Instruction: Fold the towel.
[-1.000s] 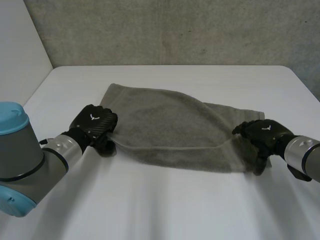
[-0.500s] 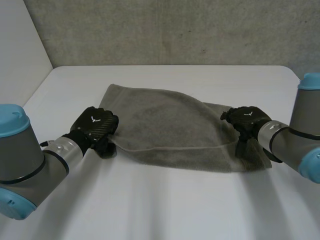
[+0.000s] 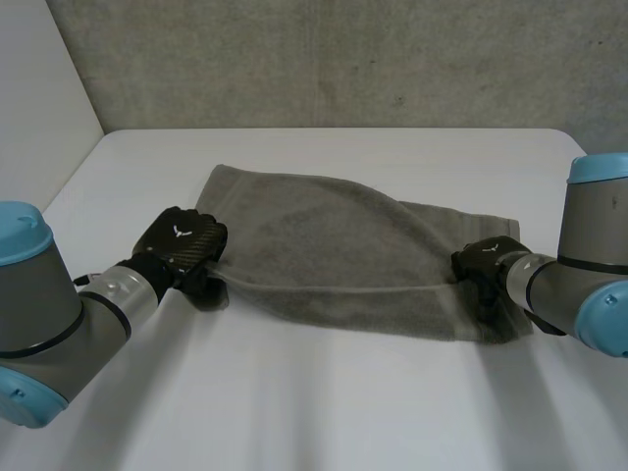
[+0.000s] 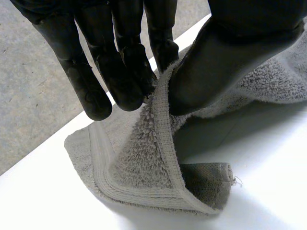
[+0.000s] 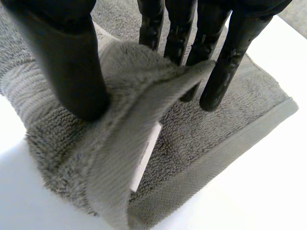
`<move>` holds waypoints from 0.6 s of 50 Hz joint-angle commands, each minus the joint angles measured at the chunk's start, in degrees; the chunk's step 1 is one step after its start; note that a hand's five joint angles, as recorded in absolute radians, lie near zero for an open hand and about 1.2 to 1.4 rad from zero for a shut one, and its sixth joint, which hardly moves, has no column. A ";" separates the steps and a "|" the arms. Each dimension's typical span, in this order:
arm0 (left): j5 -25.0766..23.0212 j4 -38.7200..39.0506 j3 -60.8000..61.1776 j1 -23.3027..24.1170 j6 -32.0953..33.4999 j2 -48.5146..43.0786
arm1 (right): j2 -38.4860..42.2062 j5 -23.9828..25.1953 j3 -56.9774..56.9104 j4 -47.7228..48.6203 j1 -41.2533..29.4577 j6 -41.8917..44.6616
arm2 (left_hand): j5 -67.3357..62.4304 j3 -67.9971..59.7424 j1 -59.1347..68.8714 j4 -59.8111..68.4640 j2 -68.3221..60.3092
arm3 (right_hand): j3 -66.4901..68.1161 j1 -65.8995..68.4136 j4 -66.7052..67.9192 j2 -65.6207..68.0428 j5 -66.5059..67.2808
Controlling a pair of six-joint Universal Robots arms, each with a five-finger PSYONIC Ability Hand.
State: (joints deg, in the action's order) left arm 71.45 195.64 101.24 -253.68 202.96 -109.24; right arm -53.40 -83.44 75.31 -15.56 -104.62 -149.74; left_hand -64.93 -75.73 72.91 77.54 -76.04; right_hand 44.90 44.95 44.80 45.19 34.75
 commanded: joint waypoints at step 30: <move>2.02 11.69 -5.34 -0.24 5.69 -14.59 | -22.97 11.01 19.70 5.37 6.87 -5.65 | 31.91 32.71 -29.89 -34.53 33.03 | 35.10 35.05 35.20 34.81 35.25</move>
State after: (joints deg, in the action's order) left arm 72.42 206.52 97.87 -253.96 205.88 -121.54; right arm -74.34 -74.69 94.63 -10.00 -100.83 -154.32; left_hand -33.50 -45.05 44.08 44.81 -44.75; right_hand 75.68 75.65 76.22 73.83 66.03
